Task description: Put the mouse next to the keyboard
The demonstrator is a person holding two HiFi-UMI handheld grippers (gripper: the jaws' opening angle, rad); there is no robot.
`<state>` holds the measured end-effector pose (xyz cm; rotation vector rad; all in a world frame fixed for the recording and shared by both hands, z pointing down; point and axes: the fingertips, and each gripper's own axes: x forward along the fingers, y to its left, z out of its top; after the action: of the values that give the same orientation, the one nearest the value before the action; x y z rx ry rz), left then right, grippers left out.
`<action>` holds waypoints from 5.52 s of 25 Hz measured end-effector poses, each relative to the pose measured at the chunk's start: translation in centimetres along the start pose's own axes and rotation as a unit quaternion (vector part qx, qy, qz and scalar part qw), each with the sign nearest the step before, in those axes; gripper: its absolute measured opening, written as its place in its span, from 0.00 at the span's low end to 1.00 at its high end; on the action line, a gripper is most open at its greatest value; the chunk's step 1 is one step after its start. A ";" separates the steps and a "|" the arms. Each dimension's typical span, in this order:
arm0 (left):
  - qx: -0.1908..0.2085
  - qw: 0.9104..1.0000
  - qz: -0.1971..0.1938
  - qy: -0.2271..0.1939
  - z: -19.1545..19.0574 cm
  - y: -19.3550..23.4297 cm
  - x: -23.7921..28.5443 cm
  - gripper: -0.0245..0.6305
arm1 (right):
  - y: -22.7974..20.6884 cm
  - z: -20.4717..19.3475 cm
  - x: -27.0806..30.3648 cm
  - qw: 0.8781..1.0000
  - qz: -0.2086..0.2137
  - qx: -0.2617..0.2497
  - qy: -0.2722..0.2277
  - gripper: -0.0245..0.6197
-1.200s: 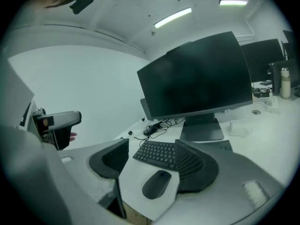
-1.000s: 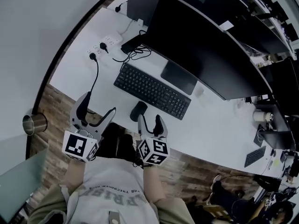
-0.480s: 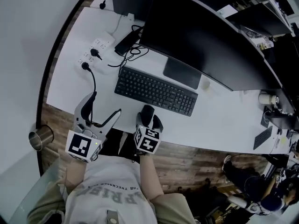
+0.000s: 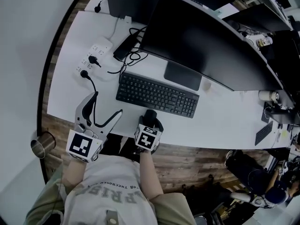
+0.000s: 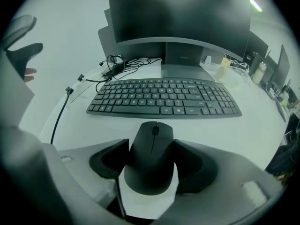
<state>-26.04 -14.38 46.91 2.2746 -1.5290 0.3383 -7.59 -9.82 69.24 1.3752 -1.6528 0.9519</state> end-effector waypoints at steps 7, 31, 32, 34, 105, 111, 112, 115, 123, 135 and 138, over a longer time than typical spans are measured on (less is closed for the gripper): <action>0.009 1.000 -0.016 0.001 0.4 -0.5 0.8 0.62 | -0.1 0.1 0.0 1.000 0.009 0.017 0.002 0.50; -0.006 0.999 0.030 -0.010 0.3 -13.5 6.3 0.62 | -15.8 3.7 -4.0 0.999 0.028 0.001 -0.047 0.50; -0.008 0.999 0.036 -0.011 0.3 -14.2 6.6 0.62 | -16.8 4.0 -4.0 0.998 0.029 -0.004 -0.048 0.50; -0.013 0.999 0.049 -0.015 0.4 -15.4 7.1 0.62 | -18.7 4.5 -4.0 0.998 0.032 -0.012 -0.048 0.50; 0.069 0.987 -0.117 -0.090 7.6 -27.2 10.8 0.54 | -26.7 14.1 -29.0 0.865 0.030 -0.001 -0.501 0.47; 0.087 0.983 -0.126 -0.104 8.2 -27.3 9.5 0.24 | -26.3 13.3 -32.1 0.847 -0.032 -0.001 -0.531 0.17; 0.088 0.982 -0.126 -0.108 8.4 -27.3 9.3 0.19 | -26.3 13.3 -32.4 0.843 -0.039 0.000 -0.536 0.13; 0.092 0.980 -0.129 -0.119 8.9 -27.4 8.7 0.09 | -26.2 13.3 -33.2 0.838 -0.050 -0.001 -0.544 0.04; 0.097 0.978 -0.122 -0.140 9.9 -27.1 8.1 0.05 | -25.6 13.9 -34.5 0.829 -0.052 -0.010 -0.557 0.04; 0.098 0.979 -0.119 -0.132 9.4 -27.2 8.8 0.05 | -26.1 14.6 -34.2 0.837 -0.108 -0.040 -0.535 0.04; 0.094 0.981 -0.115 -0.126 9.0 -27.1 9.1 0.05 | -26.2 14.9 -34.1 0.837 -0.103 -0.042 -0.536 0.04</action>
<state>2.41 -16.73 37.75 2.6983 -1.3760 0.1379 21.03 -12.80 33.94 2.1587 -2.1787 -0.1350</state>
